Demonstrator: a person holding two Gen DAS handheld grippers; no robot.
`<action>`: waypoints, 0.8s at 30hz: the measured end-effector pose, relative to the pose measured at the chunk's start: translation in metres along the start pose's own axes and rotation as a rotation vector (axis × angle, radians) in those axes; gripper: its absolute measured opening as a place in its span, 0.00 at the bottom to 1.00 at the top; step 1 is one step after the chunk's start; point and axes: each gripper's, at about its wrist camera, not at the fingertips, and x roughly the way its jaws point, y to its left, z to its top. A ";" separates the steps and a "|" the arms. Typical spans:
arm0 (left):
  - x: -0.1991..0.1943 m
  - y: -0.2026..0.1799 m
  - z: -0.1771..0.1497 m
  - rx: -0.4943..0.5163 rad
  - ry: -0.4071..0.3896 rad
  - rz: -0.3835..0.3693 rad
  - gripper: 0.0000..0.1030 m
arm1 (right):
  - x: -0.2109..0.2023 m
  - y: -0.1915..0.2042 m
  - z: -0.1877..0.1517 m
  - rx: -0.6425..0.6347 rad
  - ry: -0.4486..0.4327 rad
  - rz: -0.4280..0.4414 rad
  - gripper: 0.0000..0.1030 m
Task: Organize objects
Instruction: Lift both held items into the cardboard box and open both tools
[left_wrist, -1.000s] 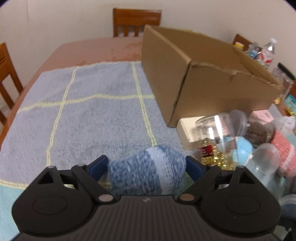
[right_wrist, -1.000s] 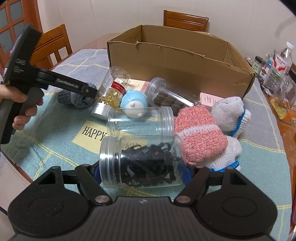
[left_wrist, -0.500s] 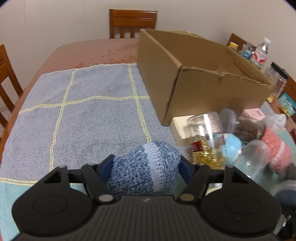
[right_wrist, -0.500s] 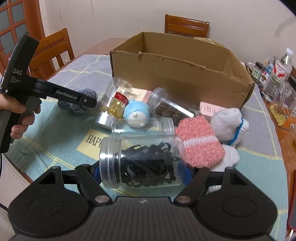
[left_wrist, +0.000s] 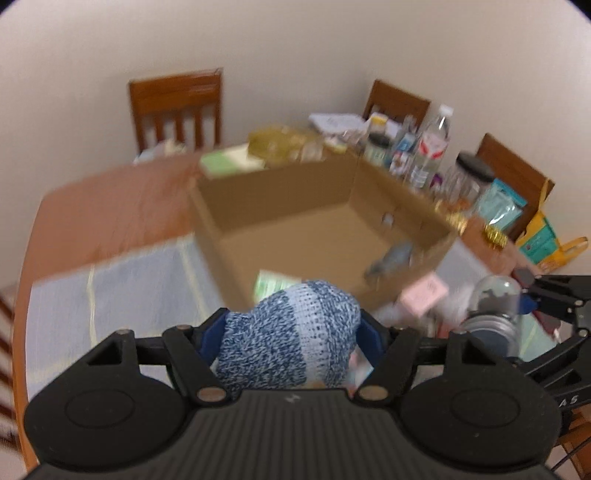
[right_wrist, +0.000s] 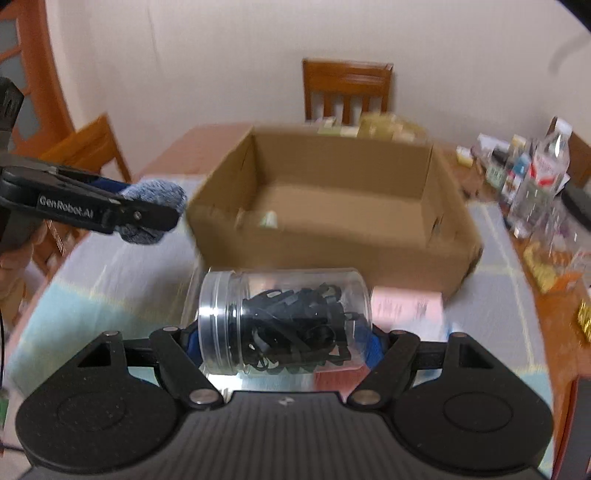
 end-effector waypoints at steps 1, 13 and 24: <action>0.004 -0.001 0.013 0.019 -0.017 -0.010 0.69 | 0.003 -0.003 0.012 0.004 -0.015 -0.006 0.78; 0.089 0.001 0.107 0.061 -0.004 -0.059 0.76 | 0.075 -0.035 0.086 0.036 0.008 -0.115 0.91; 0.087 0.003 0.106 0.095 -0.012 -0.044 0.89 | 0.065 -0.043 0.073 0.067 0.001 -0.088 0.95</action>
